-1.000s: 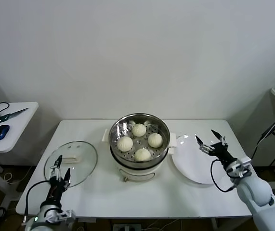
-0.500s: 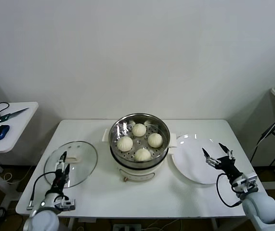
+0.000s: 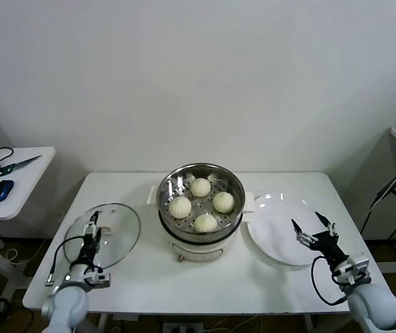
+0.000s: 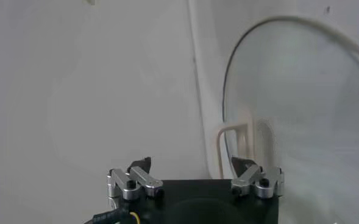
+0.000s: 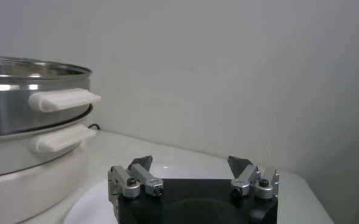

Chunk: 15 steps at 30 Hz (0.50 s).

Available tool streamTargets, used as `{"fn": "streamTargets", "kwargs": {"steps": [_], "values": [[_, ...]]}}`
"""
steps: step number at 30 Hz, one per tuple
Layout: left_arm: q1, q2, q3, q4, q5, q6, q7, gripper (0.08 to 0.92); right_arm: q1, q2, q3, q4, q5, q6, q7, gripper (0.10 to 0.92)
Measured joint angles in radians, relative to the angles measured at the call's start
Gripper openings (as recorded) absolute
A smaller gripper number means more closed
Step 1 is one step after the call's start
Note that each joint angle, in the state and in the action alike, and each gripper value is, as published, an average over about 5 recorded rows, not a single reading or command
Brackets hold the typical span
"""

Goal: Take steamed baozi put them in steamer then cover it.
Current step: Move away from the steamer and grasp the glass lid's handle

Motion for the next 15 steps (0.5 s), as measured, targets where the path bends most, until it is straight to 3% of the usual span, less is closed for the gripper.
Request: {"fn": "streamTargets", "kwargs": {"steps": [11, 15], "values": [[-0.078, 0.010, 0.022, 0.080, -0.013, 0.000, -0.025, 0.814, 0.000, 0.022, -0.004, -0.013, -0.026, 0.006, -0.008, 0.823], [-0.094, 0.012, 0.025, 0.099, -0.026, -0.005, -0.027, 0.732, 0.000, 0.027, -0.004, -0.017, -0.036, 0.008, -0.011, 0.823]]}}
